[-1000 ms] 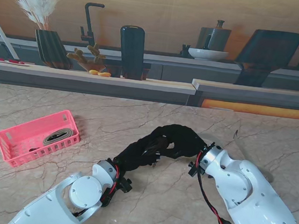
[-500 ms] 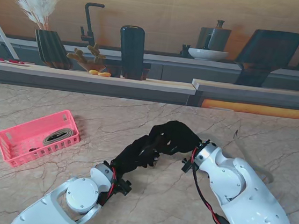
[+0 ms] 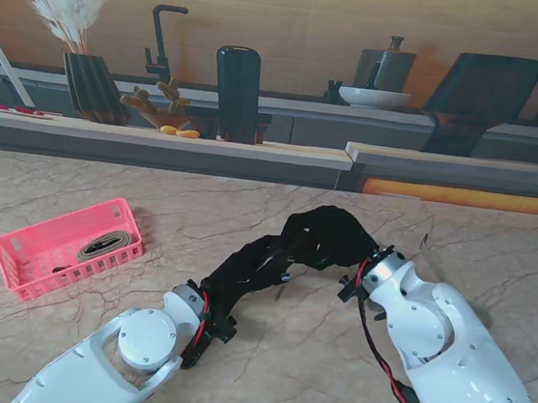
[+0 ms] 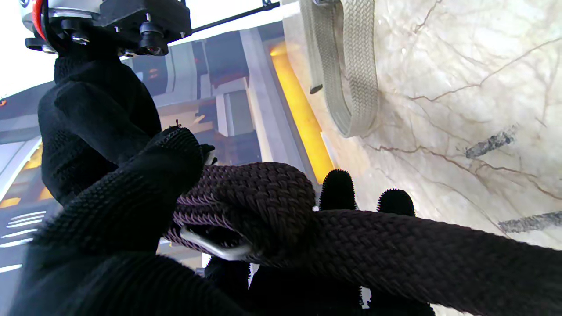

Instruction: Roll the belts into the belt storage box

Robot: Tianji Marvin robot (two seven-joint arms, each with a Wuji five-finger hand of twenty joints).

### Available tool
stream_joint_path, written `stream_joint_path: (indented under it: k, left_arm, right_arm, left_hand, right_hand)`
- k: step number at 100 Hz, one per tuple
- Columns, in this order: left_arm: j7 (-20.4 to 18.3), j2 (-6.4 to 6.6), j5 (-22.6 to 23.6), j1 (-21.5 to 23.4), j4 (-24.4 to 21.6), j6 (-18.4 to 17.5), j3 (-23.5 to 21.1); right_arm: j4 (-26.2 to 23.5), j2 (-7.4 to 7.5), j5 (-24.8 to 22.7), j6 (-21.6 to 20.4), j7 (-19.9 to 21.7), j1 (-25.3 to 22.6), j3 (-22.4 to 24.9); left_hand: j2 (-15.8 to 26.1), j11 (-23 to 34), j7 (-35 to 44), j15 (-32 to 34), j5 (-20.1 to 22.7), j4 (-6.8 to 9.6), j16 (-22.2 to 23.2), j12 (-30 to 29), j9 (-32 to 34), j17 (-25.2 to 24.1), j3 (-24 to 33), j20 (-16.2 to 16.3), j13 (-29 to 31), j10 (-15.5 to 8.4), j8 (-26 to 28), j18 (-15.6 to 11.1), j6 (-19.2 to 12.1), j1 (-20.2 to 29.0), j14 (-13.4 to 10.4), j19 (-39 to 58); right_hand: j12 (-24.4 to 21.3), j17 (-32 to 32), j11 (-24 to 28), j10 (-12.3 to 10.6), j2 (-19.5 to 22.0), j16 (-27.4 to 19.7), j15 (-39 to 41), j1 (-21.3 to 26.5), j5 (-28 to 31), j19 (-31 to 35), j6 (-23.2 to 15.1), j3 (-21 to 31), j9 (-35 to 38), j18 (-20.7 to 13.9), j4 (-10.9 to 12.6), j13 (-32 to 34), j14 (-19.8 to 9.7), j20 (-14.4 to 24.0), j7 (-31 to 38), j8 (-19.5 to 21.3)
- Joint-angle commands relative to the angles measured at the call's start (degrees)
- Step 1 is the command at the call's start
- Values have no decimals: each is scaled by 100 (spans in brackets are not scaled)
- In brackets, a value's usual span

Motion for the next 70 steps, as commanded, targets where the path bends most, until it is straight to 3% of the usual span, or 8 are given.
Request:
stream_joint_path:
  k: [1,29,49,59,64,70]
  left_arm:
    - [-105,26,-70,-2,39,71,-32]
    - [-369,80,-116,-68,73,290,-58]
    - [-311,40,-130,-107,82,572,-32]
    - [-290,23,-141,-135,105,703,-25]
    - [-277,13,-163,-138,109,760,-30]
    - [-299,13,-213,-135,100,822,-46]
  right_arm:
    - [-153,41,-19,-52,-39,57,72]
    - [-379,60,-362,-137,-134,74,274]
    - [-455,85,-474,-163,-58,183,351]
    - [-485,100,-533,-196,-11,248,382]
    - [-500,108,-576,-222,8,281,401]
    - [-524,121,-614,-243,55,321,427]
  left_hand:
    - [-325,-141,-82,-142,207,-49,-208,-116,126,-82,28,-112,-59,-183,-34,-46,-140,-162,-178,-145]
    - [-171,-96,-133,-76,346,11,-294,-144,380,105,187,-114,199,-223,-48,-77,-188,294,-205,-110]
    - [674,90,57,305,785,73,-255,-144,1017,320,-79,-33,651,-280,-23,-125,-198,1123,-193,381]
    - [1093,155,172,475,1103,63,-248,-178,1305,358,-373,-67,729,-282,-17,-174,-118,1368,-117,595]
    - [1057,101,269,554,1289,-97,-239,-62,1393,345,-593,-108,727,-233,75,-162,-129,1626,-14,667]
    - [1153,106,407,605,1552,-118,-213,-213,1365,283,-1217,-188,638,-92,241,-219,-141,2067,85,703]
  right_hand:
    - [259,-23,703,-379,255,69,109,524,494,104,331,680,527,-92,241,189,-215,125,780,218]
    - [262,-45,751,-400,292,121,120,512,454,80,293,655,489,-129,255,169,-242,151,774,283]
    - [252,-48,762,-418,319,140,109,511,442,69,278,634,465,-144,262,162,-249,168,759,314]
    - [252,-54,771,-418,327,152,106,508,430,61,268,622,465,-163,265,151,-267,174,759,332]
    - [252,-50,777,-426,342,174,116,503,422,60,261,612,463,-173,269,147,-281,179,755,340]
    - [250,-53,778,-432,354,184,114,494,410,56,229,598,455,-184,274,146,-283,183,753,353]
